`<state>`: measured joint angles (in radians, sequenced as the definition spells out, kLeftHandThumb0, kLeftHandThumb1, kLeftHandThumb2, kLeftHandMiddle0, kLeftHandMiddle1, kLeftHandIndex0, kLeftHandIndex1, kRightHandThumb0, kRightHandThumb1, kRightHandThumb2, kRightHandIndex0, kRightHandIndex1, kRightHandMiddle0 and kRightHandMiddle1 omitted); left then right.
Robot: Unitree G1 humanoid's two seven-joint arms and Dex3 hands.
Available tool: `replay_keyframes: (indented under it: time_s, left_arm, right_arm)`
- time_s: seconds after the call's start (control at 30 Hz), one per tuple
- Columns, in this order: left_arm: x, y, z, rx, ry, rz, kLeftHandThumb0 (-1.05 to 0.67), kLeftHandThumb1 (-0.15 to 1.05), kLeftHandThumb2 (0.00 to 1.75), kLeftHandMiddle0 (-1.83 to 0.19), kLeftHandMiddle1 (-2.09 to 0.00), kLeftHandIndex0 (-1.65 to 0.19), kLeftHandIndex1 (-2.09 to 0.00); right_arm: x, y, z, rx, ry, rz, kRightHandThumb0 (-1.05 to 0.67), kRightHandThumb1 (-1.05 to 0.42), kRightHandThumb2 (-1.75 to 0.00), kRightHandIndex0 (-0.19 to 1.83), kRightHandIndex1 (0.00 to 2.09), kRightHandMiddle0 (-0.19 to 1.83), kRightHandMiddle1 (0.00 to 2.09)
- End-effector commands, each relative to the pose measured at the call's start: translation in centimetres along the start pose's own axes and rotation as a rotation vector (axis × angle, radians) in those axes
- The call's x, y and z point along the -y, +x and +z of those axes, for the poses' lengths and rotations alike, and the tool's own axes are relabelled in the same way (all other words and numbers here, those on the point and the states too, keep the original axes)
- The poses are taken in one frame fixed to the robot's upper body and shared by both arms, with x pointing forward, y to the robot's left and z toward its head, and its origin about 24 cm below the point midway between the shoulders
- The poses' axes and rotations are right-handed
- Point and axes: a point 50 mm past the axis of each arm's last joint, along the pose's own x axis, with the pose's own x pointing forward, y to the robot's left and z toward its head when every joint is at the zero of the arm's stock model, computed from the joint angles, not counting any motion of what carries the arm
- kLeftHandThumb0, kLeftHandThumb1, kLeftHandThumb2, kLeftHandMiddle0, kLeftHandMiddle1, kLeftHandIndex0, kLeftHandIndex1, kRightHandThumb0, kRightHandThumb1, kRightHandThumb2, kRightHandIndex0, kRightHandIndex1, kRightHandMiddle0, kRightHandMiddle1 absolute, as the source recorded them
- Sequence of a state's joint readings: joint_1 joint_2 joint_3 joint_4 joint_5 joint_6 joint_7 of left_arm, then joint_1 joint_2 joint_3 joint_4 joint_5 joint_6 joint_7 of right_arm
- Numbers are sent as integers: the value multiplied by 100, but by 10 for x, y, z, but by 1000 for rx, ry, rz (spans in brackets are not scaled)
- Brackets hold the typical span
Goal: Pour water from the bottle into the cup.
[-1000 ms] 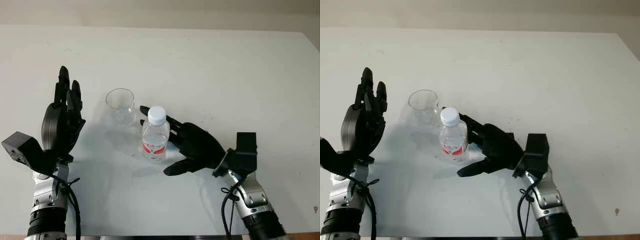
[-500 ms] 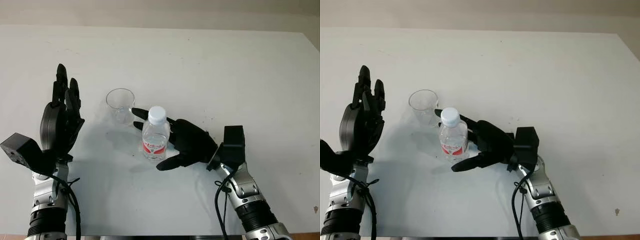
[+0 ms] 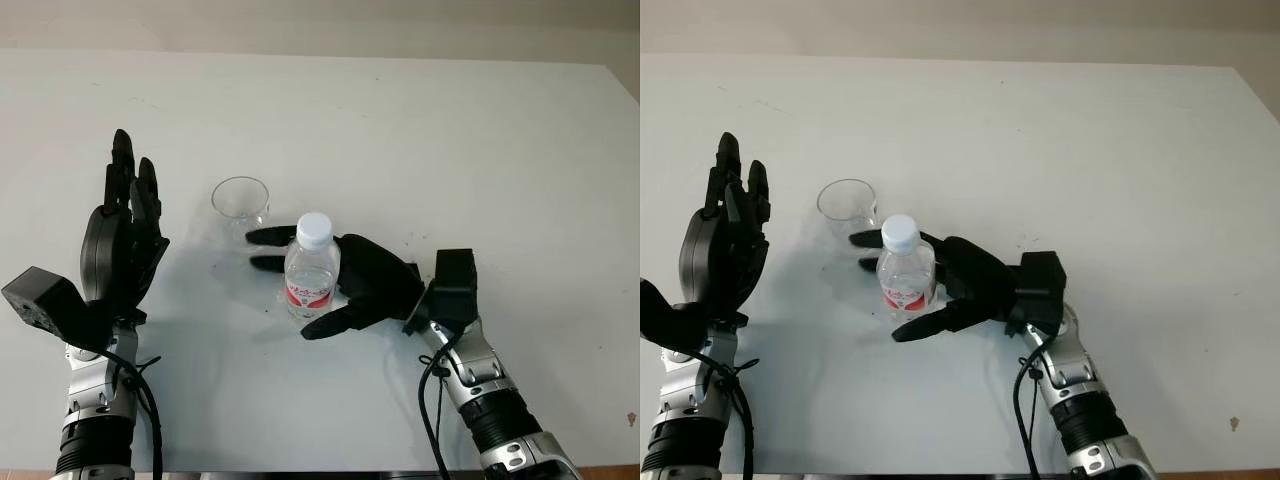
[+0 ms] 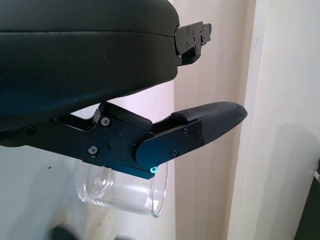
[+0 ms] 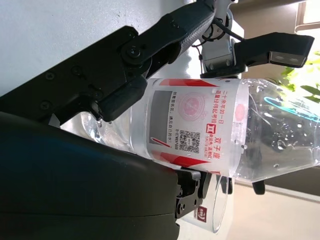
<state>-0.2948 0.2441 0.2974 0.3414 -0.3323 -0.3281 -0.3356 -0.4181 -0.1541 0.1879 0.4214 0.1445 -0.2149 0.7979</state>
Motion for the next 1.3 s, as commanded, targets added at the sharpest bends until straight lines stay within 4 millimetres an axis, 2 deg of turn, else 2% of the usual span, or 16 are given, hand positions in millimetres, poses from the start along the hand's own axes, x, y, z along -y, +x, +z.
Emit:
replay_keyframes:
  time_s: [0.0, 0.1, 0.17, 0.37, 0.47, 0.53, 0.63, 0.77, 0.83, 0.97, 1.07, 1.27]
  left_arm:
    - [0, -2, 2, 13, 10, 0, -69, 105, 76, 19, 0, 19, 0]
    - [0, -2, 2, 14, 12, 4, -70, 105, 75, 19, 0, 19, 0]
    - [0, -2, 3, 13, 13, 4, -70, 105, 75, 19, 0, 19, 0]
    - [-1, -1, 3, 16, 16, -1, -69, 105, 75, 19, 0, 19, 0]
    - [-1, 0, 4, 14, 15, 1, -70, 105, 75, 19, 0, 19, 0]
    - [-1, 0, 3, 14, 17, 0, -70, 105, 74, 19, 0, 19, 0]
    - [-1, 0, 4, 12, 20, -5, -69, 105, 75, 19, 0, 19, 0]
    - [-1, 1, 3, 6, 20, -4, -69, 105, 76, 19, 0, 19, 0]
    - [-2, 0, 3, 4, 20, -5, -69, 105, 75, 19, 0, 19, 0]
    - [-2, 0, 3, 5, 22, -2, -70, 105, 75, 19, 0, 19, 0]
    - [-2, 0, 3, 7, 25, -5, -69, 105, 75, 19, 0, 19, 0]
    - [-2, 1, 3, 11, 21, -6, -69, 105, 76, 19, 0, 19, 0]
  right_arm:
    - [-1, 3, 3, 12, -23, 15, -67, -68, -5, 53, 109, 34, 124]
    - [-1, 3, 5, 21, -45, 22, -53, -69, -6, 65, 141, 49, 140]
    - [-1, 3, 5, 33, -66, 22, -52, -72, -7, 77, 156, 61, 150]
    - [-4, 1, 9, 72, -137, -2, -52, -80, -7, 110, 185, 93, 173]
    - [-6, 0, 10, 73, -175, -31, -55, -88, -7, 130, 190, 110, 191]
    - [-7, 0, 11, 76, -216, -61, -58, -95, -7, 139, 204, 125, 206]
    - [-9, -2, 9, 95, -192, -133, -51, -103, -14, 160, 209, 146, 209]
    - [-5, -1, 8, 115, -130, -272, -43, -105, -29, 165, 209, 143, 209]
    - [-1, 1, 8, 115, -93, -346, -41, -105, -34, 172, 209, 147, 209]
    - [8, 4, 12, 124, -35, -416, -41, -105, -41, 170, 209, 154, 209]
    - [26, 8, 24, 181, 5, -496, -40, -105, -46, 174, 209, 166, 209]
    - [66, 15, 55, 242, 2, -618, -38, -105, -50, 177, 209, 164, 209]
